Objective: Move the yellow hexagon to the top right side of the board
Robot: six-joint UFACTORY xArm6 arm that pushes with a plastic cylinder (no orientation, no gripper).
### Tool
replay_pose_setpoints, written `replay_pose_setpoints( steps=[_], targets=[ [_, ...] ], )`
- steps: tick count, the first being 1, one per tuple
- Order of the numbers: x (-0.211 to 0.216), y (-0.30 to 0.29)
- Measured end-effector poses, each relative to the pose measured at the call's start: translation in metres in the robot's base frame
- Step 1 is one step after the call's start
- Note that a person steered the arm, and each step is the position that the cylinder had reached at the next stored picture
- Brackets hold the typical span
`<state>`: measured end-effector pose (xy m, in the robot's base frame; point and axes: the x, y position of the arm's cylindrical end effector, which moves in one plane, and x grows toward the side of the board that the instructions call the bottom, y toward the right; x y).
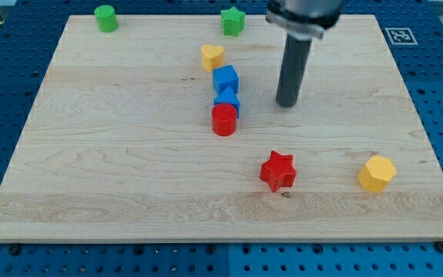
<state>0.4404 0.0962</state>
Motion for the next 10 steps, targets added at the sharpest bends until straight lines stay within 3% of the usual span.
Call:
replay_pose_setpoints(
  steps=[2,3,5,8,10],
  targets=[
    [0.107,0.005],
    [0.134,0.029],
    [0.113,0.075],
    [0.135,0.149],
    [0.106,0.158]
  ],
)
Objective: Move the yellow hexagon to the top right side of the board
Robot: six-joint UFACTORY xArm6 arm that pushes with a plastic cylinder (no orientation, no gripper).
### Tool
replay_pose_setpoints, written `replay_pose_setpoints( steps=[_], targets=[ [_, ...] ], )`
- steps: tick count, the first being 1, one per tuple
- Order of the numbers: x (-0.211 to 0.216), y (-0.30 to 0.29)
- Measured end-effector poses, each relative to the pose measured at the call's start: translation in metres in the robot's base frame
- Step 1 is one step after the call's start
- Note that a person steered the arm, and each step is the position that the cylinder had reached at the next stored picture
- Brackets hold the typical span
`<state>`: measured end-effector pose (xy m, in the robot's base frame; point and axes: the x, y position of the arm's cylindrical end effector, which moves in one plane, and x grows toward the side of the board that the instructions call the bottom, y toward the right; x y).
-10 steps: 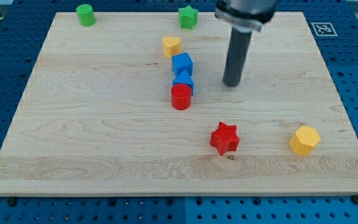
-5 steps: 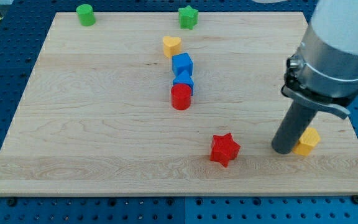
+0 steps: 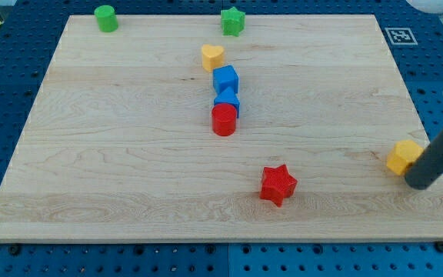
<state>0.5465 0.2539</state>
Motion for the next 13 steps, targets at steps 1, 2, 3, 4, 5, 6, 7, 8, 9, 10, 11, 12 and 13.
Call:
replay_pose_setpoints(
  steps=[1,2,3,4,5,6,7,8,9,10,11,12,13],
  targets=[
    [-0.027,0.0],
    [-0.053,0.0],
    [-0.076,-0.01],
    [-0.088,-0.03],
    [-0.092,-0.051],
    [-0.106,-0.057],
    [-0.128,-0.057],
    [-0.152,-0.068],
    [-0.168,-0.095],
    [-0.184,-0.116],
    [-0.202,-0.115],
    [-0.217,-0.109],
    [-0.231,-0.101]
  ],
)
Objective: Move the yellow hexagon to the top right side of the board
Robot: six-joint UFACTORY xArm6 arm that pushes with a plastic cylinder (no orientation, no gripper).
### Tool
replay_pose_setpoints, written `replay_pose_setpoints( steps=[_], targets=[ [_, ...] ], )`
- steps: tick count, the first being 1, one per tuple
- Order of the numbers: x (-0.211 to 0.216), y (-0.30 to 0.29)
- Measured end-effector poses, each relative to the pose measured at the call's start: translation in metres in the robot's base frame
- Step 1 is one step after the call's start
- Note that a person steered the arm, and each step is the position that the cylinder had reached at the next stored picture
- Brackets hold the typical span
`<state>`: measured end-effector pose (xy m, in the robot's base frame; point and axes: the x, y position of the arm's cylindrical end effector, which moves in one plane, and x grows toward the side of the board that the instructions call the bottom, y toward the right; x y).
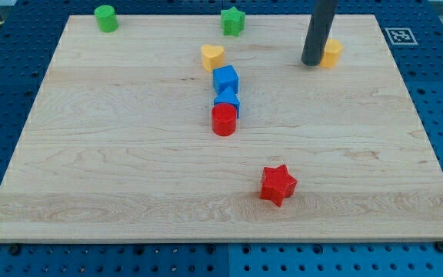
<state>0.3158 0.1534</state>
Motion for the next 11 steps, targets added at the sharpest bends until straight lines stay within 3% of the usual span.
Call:
replay_pose_setpoints(
  steps=[2,7,11],
  targets=[
    [0.0,0.042],
    [0.014,0.066],
    [-0.03,0.069]
  ],
)
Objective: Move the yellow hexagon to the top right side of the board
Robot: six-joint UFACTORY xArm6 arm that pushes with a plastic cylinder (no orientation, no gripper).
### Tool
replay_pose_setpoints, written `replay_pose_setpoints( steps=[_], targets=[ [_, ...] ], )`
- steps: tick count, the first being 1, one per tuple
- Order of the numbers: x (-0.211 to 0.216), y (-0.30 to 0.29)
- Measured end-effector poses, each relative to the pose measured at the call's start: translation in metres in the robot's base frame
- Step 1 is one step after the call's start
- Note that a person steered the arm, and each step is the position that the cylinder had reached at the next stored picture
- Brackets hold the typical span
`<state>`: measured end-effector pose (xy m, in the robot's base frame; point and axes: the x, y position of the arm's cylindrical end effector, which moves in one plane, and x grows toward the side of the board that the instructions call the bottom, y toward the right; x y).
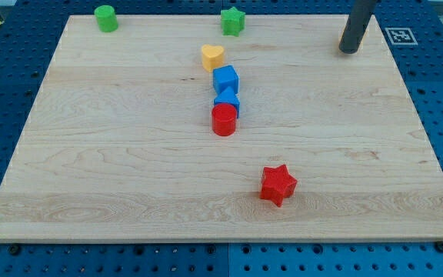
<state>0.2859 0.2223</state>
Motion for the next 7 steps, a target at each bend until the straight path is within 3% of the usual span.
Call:
replay_pose_setpoints(
  steps=[4,6,7],
  targets=[
    [-0.018,0.03],
    [-0.023,0.012],
    [0.028,-0.033]
  ],
)
